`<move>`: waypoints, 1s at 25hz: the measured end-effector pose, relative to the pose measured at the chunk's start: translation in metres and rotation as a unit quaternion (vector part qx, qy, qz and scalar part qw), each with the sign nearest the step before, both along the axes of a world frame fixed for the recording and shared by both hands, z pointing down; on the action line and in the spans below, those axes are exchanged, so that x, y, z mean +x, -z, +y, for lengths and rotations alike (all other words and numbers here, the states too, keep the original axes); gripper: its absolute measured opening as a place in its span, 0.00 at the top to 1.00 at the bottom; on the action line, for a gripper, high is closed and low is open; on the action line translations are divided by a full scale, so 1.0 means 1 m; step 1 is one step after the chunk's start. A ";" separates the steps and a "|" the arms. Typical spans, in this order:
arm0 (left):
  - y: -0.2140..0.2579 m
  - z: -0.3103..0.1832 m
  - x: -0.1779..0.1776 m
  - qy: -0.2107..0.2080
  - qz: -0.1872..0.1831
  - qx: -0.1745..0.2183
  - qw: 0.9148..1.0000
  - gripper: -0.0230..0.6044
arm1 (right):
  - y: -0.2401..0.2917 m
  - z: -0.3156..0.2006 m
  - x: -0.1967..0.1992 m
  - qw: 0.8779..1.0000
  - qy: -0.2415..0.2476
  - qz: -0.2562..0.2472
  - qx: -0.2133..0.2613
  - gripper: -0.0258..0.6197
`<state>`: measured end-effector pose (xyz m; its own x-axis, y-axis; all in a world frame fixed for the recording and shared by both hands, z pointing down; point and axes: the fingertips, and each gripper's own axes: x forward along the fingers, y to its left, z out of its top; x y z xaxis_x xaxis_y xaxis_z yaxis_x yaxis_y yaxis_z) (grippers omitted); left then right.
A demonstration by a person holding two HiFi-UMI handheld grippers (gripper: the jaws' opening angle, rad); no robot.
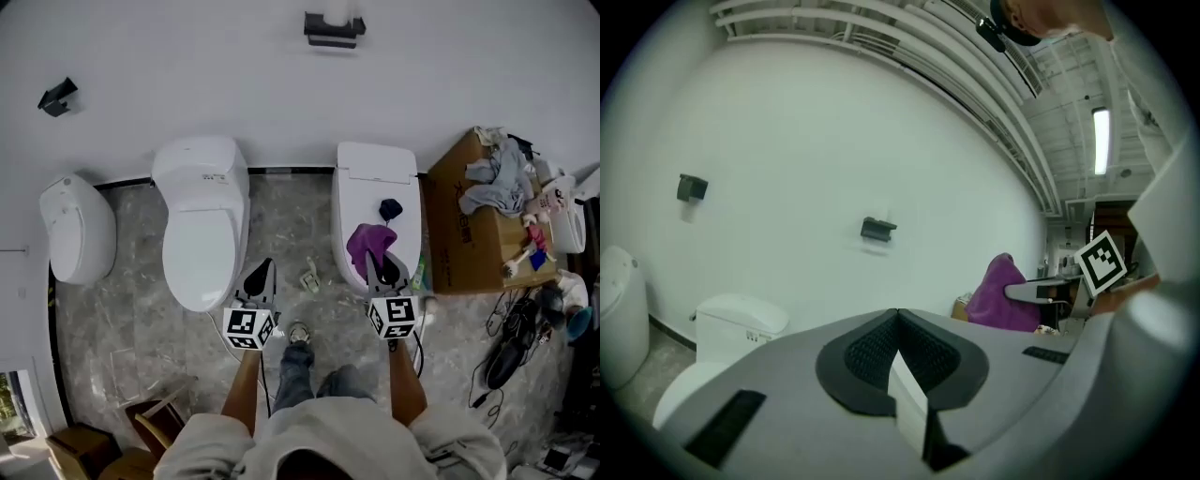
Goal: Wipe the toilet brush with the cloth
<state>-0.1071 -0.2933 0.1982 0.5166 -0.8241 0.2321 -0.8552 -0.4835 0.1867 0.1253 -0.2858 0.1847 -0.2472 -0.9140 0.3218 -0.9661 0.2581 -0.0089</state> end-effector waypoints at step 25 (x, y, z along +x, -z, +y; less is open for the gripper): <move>0.112 -0.054 0.038 0.043 -0.028 0.087 0.995 0.93 | 0.093 -0.026 0.090 0.998 -0.022 -0.001 0.067 0.84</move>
<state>-0.0688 -0.3475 0.0866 0.4319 -0.8953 0.1090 -0.9019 -0.4280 0.0578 0.2148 -0.3117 0.0914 -0.2058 -0.9587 0.1965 -0.9766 0.2139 0.0207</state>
